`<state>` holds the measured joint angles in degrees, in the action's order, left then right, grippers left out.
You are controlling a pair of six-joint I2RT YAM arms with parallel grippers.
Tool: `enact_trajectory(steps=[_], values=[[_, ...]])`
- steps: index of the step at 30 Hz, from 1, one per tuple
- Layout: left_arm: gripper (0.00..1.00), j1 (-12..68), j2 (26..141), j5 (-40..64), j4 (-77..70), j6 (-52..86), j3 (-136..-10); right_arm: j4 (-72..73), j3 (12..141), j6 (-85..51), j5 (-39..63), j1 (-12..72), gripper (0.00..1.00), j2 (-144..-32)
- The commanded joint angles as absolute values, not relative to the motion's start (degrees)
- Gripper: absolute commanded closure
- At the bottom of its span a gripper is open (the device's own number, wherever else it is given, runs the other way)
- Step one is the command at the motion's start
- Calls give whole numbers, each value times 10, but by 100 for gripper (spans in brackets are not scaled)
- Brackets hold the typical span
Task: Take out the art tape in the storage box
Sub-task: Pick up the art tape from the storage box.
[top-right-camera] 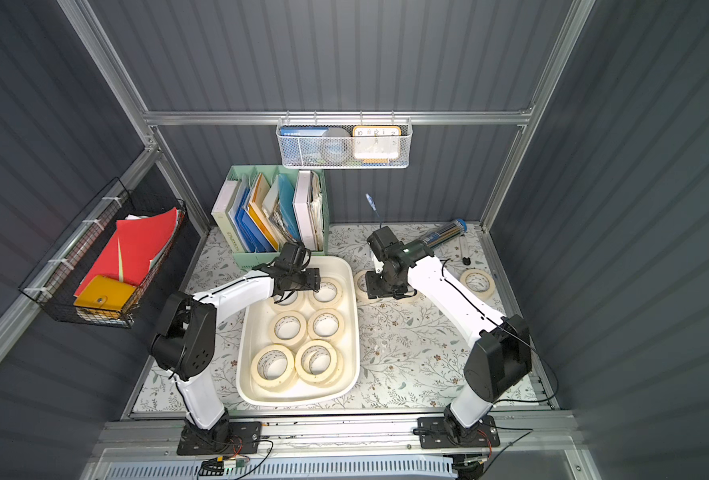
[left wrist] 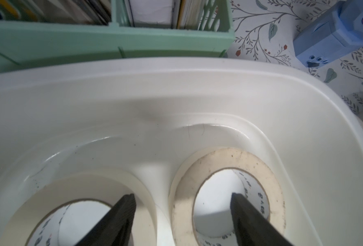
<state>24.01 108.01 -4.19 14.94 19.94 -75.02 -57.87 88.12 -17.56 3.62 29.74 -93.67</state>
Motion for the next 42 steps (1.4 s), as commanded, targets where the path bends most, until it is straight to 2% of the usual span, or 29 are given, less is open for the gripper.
enact_trajectory(steps=[1,9,18,23,27,42], values=[[24,240,1101,-24,160,143,-766,-581,877,-181,33,299,47,-940],[27,240,1133,-13,162,100,-778,-577,869,-185,31,299,47,-939],[55,240,1149,7,161,100,-758,-580,864,-185,26,299,47,-934],[74,240,1140,6,162,102,-751,-580,862,-185,32,299,47,-935],[79,240,1126,-3,180,103,-760,-582,869,-186,37,299,47,-938],[80,259,1007,-67,214,110,-796,-551,1006,-208,84,356,47,-1044]])
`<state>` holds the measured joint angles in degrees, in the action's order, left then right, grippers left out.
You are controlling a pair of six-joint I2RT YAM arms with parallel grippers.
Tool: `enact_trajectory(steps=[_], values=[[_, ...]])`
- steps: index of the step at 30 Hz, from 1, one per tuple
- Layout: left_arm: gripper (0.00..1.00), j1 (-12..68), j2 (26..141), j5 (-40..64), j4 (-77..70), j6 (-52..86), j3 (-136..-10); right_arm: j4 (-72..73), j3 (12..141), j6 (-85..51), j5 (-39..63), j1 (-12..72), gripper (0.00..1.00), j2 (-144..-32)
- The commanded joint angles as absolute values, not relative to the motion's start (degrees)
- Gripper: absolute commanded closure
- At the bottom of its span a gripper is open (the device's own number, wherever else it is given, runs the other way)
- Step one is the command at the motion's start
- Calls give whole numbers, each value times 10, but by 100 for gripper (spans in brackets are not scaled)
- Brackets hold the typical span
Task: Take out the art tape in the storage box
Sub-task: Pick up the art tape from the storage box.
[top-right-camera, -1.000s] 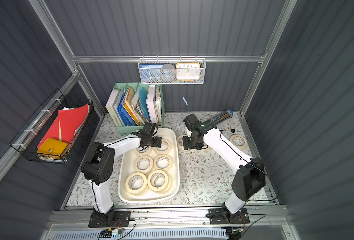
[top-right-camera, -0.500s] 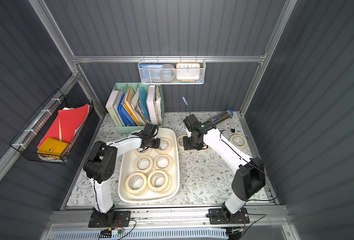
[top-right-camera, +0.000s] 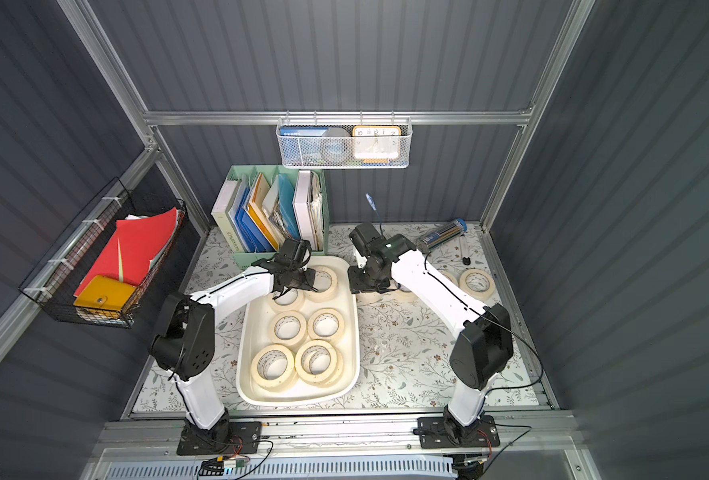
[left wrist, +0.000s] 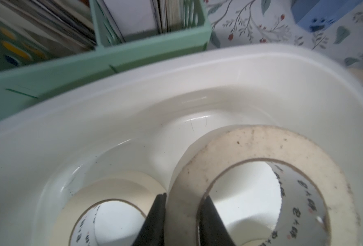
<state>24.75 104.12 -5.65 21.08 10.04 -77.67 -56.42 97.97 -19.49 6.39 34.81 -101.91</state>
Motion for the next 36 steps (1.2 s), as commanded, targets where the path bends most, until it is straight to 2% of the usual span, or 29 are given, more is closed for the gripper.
enact_trajectory(steps=[1,6,16,19,22,24,26,27,30,33,34,36], values=[[80,262,1003,-68,216,113,-796,-547,1018,-210,86,358,46,-1055],[80,279,994,-68,221,121,-797,-507,1041,-225,109,362,46,-1096],[80,286,970,-66,217,136,-778,-514,1092,-217,68,361,44,-1174],[80,286,964,-61,217,140,-775,-510,1095,-220,65,361,47,-1180],[81,286,957,-52,211,148,-769,-504,1094,-223,61,361,58,-1179],[81,287,947,-37,201,158,-761,-504,1093,-224,54,361,78,-1179],[79,287,936,-26,195,165,-755,-502,1091,-225,51,360,92,-1175],[74,287,930,-21,193,168,-752,-501,1090,-225,49,360,98,-1174],[60,288,908,-3,168,171,-731,-501,1092,-226,45,359,100,-1171],[16,289,867,19,108,166,-684,-507,1098,-227,46,357,100,-1169],[9,289,852,18,92,166,-670,-514,1104,-226,47,357,100,-1168],[6,289,826,7,78,166,-655,-539,1122,-225,44,357,100,-1165]])
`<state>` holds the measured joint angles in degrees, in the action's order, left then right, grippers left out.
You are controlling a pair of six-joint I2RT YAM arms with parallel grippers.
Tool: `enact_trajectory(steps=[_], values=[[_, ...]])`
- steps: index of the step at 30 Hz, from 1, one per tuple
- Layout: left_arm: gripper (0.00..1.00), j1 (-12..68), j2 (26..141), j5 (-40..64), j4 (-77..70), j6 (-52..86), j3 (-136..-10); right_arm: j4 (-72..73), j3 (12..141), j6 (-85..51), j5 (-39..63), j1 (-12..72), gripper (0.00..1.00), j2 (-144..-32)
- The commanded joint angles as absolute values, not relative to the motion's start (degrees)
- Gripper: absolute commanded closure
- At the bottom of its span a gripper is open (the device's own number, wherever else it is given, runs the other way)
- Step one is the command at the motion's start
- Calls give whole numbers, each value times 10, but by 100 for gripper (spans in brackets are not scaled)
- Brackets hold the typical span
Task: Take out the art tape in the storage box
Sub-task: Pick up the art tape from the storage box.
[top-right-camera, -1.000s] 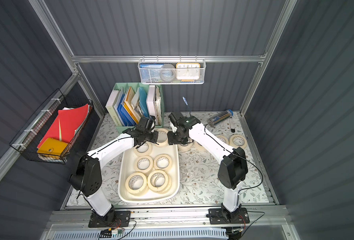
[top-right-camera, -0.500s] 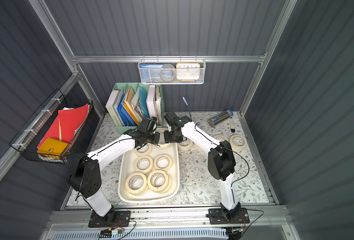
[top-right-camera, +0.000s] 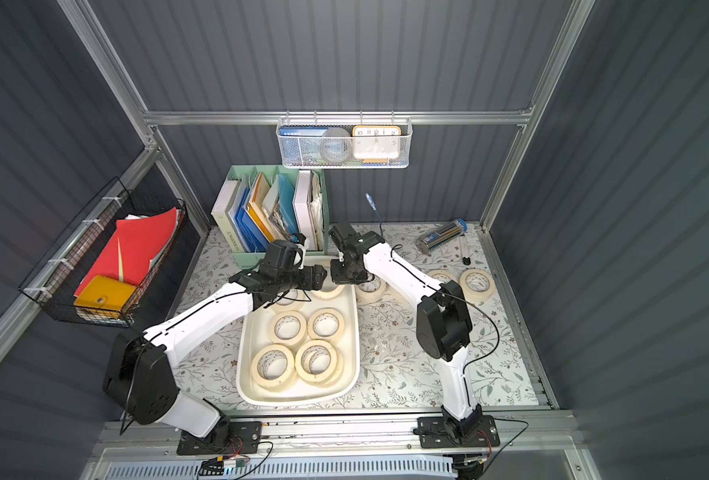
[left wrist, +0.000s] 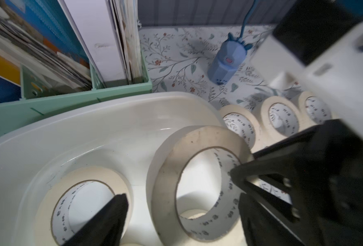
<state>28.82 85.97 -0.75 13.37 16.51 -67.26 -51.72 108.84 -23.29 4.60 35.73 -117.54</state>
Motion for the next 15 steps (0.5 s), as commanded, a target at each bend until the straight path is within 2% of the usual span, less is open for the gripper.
enact_trajectory(steps=[1,4,8,12,15], values=[[5,289,815,-5,76,165,-650,-557,1134,-227,38,357,100,-1161],[7,289,779,-37,84,187,-630,-616,1149,-232,17,349,100,-1138],[8,280,755,-95,90,221,-598,-641,1071,-224,0,313,100,-1048],[8,229,769,-35,59,291,-556,-659,975,-220,-47,275,100,-937],[10,205,777,-19,20,335,-516,-657,880,-232,-64,211,100,-856]])
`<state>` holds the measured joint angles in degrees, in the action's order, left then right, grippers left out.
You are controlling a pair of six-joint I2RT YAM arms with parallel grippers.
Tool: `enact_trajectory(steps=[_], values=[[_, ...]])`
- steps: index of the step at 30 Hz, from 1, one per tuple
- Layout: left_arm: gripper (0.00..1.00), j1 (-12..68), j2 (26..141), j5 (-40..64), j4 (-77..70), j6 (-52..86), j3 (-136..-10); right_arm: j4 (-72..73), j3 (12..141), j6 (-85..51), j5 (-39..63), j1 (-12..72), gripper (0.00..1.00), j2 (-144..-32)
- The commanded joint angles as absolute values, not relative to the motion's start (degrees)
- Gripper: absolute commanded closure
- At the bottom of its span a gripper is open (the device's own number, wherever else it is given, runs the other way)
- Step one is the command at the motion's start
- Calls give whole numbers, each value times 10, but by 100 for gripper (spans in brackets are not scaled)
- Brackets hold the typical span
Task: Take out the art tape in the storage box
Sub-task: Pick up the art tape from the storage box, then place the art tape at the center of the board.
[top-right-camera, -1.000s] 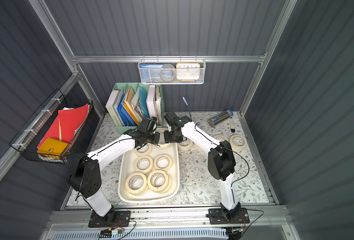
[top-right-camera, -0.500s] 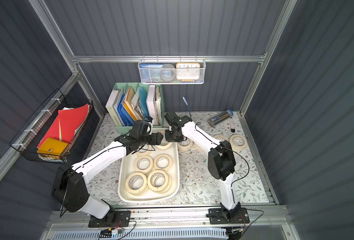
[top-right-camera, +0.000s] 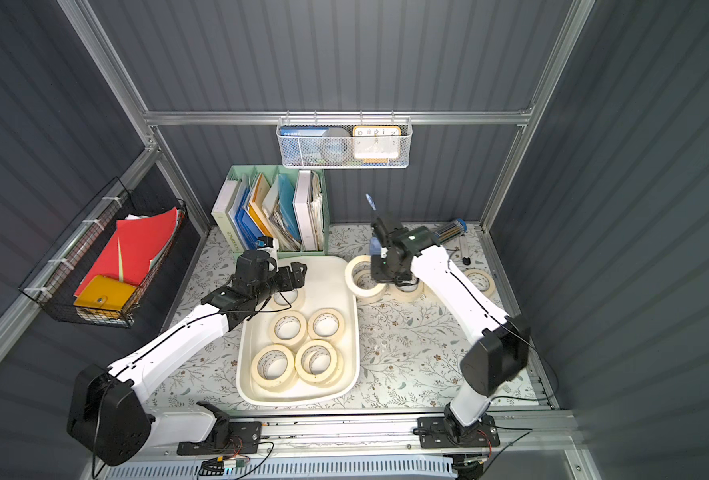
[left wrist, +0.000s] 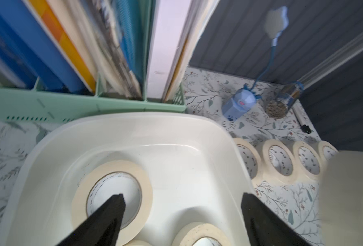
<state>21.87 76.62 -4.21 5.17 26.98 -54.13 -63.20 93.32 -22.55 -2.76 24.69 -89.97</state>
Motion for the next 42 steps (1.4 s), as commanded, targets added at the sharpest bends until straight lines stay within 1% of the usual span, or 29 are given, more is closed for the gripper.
enact_trajectory(steps=[1,5,10,13,16,20,22,25,29,34,42], values=[[10,201,783,-19,16,341,-511,-656,848,-235,-69,183,100,-831],[10,200,817,-20,22,345,-512,-638,740,-236,-91,68,100,-762],[10,200,820,-31,9,349,-493,-593,641,-237,-48,-88,100,-738],[10,200,824,-75,42,326,-510,-559,604,-235,-23,-166,100,-746],[10,200,828,-110,69,302,-521,-540,587,-229,-13,-223,100,-767],[11,200,824,-112,64,297,-517,-503,575,-220,-11,-283,100,-802],[11,200,829,-110,64,302,-515,-481,575,-221,5,-315,100,-828],[11,200,837,-102,59,305,-513,-451,580,-226,22,-337,100,-865],[12,198,838,-106,53,304,-516,-436,613,-221,12,-338,100,-922],[12,199,837,-114,62,299,-531,-413,637,-223,28,-338,100,-980],[12,199,827,-119,82,305,-533,-389,645,-218,18,-337,100,-1013]])
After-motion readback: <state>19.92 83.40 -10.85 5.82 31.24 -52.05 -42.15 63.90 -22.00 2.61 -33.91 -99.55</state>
